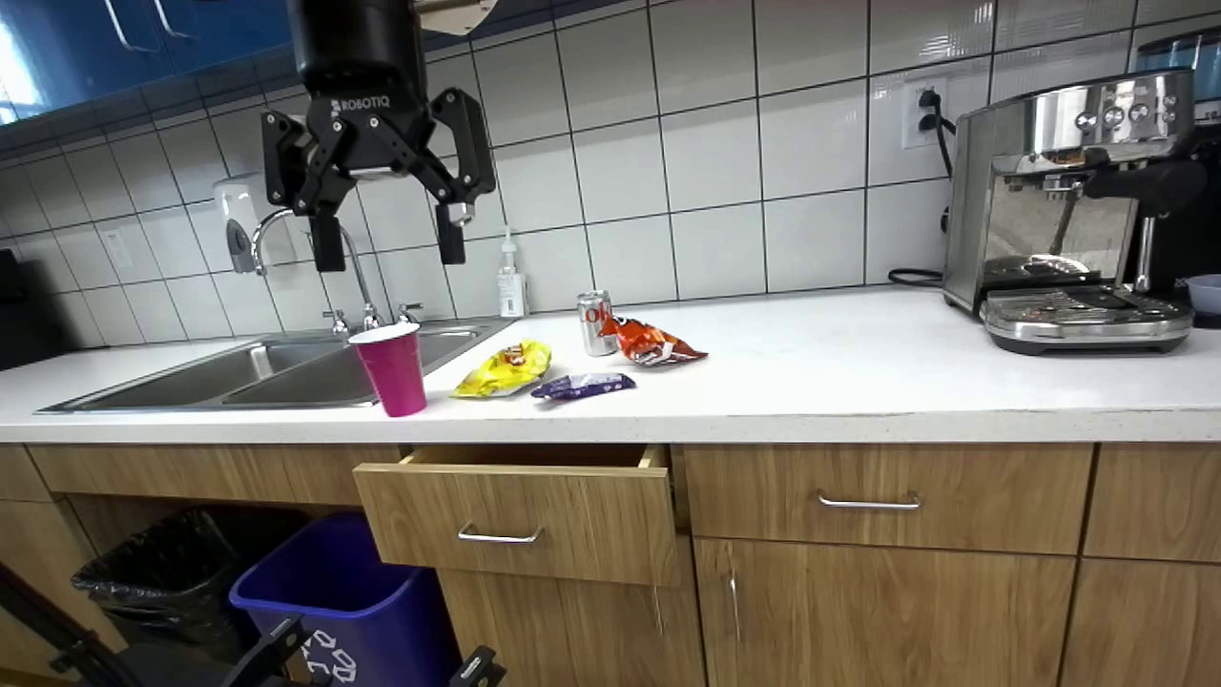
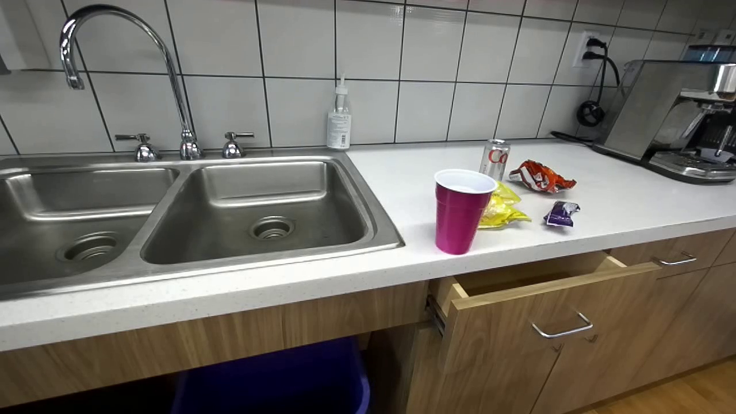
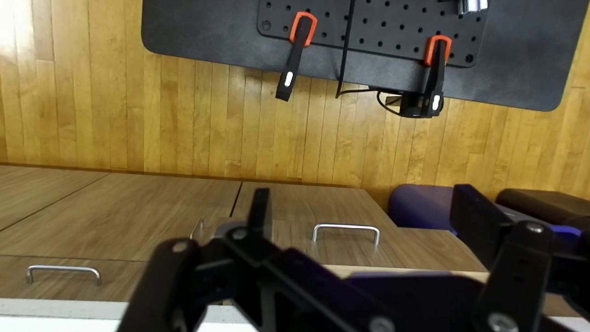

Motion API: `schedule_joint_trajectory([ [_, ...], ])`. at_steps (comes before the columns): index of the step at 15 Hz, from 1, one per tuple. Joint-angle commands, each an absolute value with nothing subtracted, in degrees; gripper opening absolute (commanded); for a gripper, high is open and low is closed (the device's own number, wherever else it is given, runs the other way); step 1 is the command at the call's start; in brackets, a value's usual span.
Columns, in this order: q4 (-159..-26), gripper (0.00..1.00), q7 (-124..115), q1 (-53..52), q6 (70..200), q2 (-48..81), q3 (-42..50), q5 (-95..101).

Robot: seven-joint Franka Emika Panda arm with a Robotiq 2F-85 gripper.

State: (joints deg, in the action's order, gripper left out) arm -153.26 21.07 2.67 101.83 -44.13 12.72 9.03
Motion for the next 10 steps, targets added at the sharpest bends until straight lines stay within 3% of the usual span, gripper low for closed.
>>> schedule_joint_trajectory([
  [1, -155.1, 1.00, 20.4, 3.0, 106.7, -42.6, 12.9, 8.6],
  [10, -155.3, 1.00, 18.9, 3.1, 115.6, -34.1, 11.9, 8.5],
])
